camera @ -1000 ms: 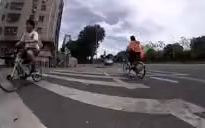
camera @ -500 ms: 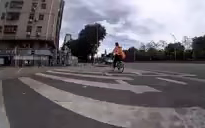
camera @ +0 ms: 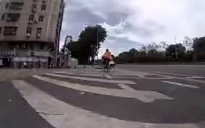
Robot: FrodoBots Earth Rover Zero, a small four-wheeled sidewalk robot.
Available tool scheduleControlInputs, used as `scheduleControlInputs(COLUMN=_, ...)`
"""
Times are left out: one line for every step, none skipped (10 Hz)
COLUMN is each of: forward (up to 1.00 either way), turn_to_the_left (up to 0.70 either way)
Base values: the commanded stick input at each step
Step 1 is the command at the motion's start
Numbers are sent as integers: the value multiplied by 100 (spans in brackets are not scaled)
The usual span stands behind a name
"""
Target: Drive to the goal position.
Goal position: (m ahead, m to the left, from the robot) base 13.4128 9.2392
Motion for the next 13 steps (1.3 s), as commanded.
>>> scheduleControlInputs(forward=70, turn_to_the_left=0)
scheduleControlInputs(forward=70, turn_to_the_left=0)
scheduleControlInputs(forward=70, turn_to_the_left=0)
scheduleControlInputs(forward=70, turn_to_the_left=0)
scheduleControlInputs(forward=70, turn_to_the_left=0)
scheduleControlInputs(forward=70, turn_to_the_left=0)
scheduleControlInputs(forward=70, turn_to_the_left=0)
scheduleControlInputs(forward=70, turn_to_the_left=0)
scheduleControlInputs(forward=70, turn_to_the_left=0)
scheduleControlInputs(forward=70, turn_to_the_left=0)
scheduleControlInputs(forward=70, turn_to_the_left=0)
scheduleControlInputs(forward=70, turn_to_the_left=0)
scheduleControlInputs(forward=70, turn_to_the_left=0)
